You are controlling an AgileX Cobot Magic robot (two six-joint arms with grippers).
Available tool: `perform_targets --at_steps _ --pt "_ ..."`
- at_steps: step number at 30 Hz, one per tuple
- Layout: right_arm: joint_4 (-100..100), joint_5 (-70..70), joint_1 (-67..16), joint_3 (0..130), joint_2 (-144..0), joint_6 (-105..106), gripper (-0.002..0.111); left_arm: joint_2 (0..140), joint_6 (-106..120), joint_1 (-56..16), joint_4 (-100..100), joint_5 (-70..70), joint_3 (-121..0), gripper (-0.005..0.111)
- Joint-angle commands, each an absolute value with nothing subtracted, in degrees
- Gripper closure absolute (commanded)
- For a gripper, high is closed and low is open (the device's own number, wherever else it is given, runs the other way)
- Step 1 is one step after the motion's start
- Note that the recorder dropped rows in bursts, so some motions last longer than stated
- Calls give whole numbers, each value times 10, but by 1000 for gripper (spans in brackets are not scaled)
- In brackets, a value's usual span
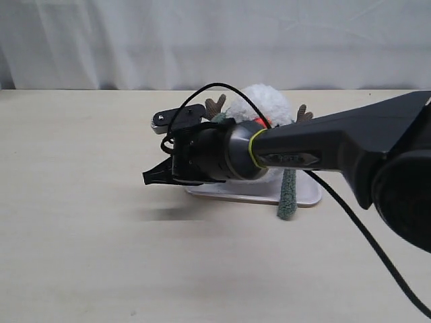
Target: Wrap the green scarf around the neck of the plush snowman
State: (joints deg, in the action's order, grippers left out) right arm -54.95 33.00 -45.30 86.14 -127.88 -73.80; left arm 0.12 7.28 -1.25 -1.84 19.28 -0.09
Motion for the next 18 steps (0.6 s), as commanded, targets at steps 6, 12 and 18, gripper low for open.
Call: perform_targets --at_steps 6,12,18 --pt "-367 362 -448 866 -1224 -509 104 0 73 -14 -22 186 0 107" --pt "-351 470 -448 866 -1190 -436 104 0 73 -14 -22 186 0 107" --pt "-328 556 -448 866 -1175 -366 104 0 73 -14 -22 186 0 107"
